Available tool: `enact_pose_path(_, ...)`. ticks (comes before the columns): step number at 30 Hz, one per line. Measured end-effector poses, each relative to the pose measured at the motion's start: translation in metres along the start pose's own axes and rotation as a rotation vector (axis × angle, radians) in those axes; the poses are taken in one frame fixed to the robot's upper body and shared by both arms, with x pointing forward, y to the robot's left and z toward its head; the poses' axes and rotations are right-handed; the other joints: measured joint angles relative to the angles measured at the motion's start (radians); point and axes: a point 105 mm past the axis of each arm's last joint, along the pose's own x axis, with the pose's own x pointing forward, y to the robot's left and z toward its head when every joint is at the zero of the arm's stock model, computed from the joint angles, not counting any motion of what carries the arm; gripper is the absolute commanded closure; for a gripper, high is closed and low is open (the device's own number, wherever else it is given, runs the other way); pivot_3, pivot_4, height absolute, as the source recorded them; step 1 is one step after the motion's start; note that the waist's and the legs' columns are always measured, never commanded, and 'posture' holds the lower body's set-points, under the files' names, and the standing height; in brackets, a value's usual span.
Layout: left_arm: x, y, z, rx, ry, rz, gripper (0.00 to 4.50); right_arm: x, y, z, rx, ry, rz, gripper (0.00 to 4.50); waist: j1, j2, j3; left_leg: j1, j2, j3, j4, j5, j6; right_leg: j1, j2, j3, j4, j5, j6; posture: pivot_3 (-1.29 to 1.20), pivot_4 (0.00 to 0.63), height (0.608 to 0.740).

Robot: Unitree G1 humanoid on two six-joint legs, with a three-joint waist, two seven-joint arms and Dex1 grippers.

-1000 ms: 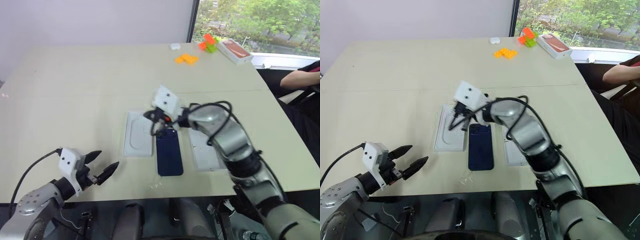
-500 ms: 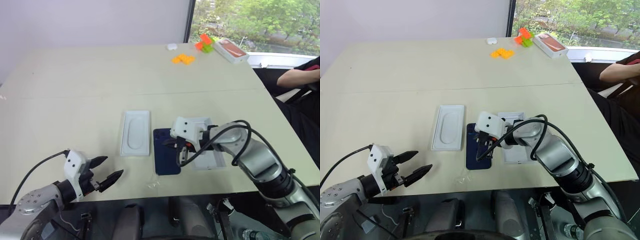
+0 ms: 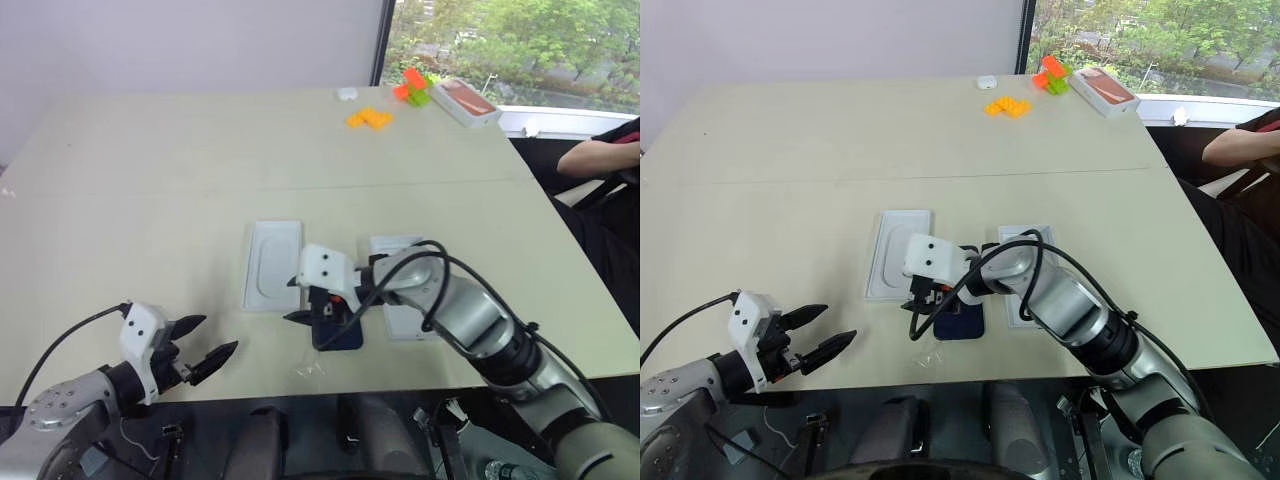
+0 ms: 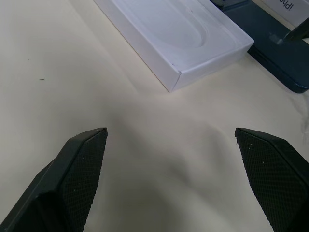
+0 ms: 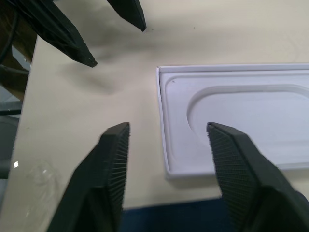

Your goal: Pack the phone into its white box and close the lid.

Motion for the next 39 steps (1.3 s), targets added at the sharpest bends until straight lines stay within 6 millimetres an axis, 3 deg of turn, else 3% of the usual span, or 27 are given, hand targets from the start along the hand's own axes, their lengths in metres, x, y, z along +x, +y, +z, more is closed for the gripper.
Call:
enact_pose_path(6,-0.006,0.001,-0.005,-0.009,0.017,0.018,0.00,0.013,0.004,-0.006,0.020,0.028,0.012,1.80,-0.001,0.000,0.000,0.000,-0.001,0.001,0.000,0.000,0.000,0.000,-0.002,0.001,0.000,0.000,0.000,0.00,0.150,0.740)
enact_pose_path(10,-0.007,-0.001,-0.006,-0.011,0.022,0.018,0.00,0.017,0.003,-0.008,0.026,0.039,0.008,2.92,-0.001,0.000,0.000,0.000,-0.001,0.000,0.000,0.000,0.000,0.000,-0.001,0.001,0.000,0.000,0.000,0.00,0.150,0.740)
enact_pose_path(13,-0.008,-0.001,-0.007,-0.013,0.025,0.020,0.00,0.019,0.001,-0.011,0.028,0.055,-0.003,4.46,-0.001,0.000,0.000,0.001,0.000,0.000,0.000,0.000,0.000,0.000,-0.001,0.000,0.000,0.000,0.000,0.00,0.150,0.740)
enact_pose_path(29,-0.004,0.001,0.002,0.019,-0.005,0.023,0.00,0.025,-0.017,-0.010,0.013,0.079,-0.072,4.46,-0.002,0.000,0.000,0.001,-0.001,0.000,0.000,0.000,0.000,0.000,-0.001,0.000,0.000,0.000,0.000,0.00,0.150,0.740)
enact_pose_path(36,-0.001,0.002,0.005,0.030,-0.019,0.027,0.00,0.029,-0.047,-0.009,-0.020,0.095,-0.185,4.46,-0.002,0.000,0.000,0.001,0.000,0.000,0.000,0.000,0.000,0.000,0.000,0.001,0.001,0.001,-0.001,0.00,0.150,0.740)
enact_pose_path(39,0.000,0.003,0.005,0.026,-0.022,0.031,0.00,0.024,-0.070,-0.011,-0.027,0.118,-0.263,4.46,-0.001,0.000,0.000,0.001,-0.001,0.000,0.001,0.000,0.000,0.000,0.000,0.001,0.001,0.003,-0.004,0.00,0.150,0.740)
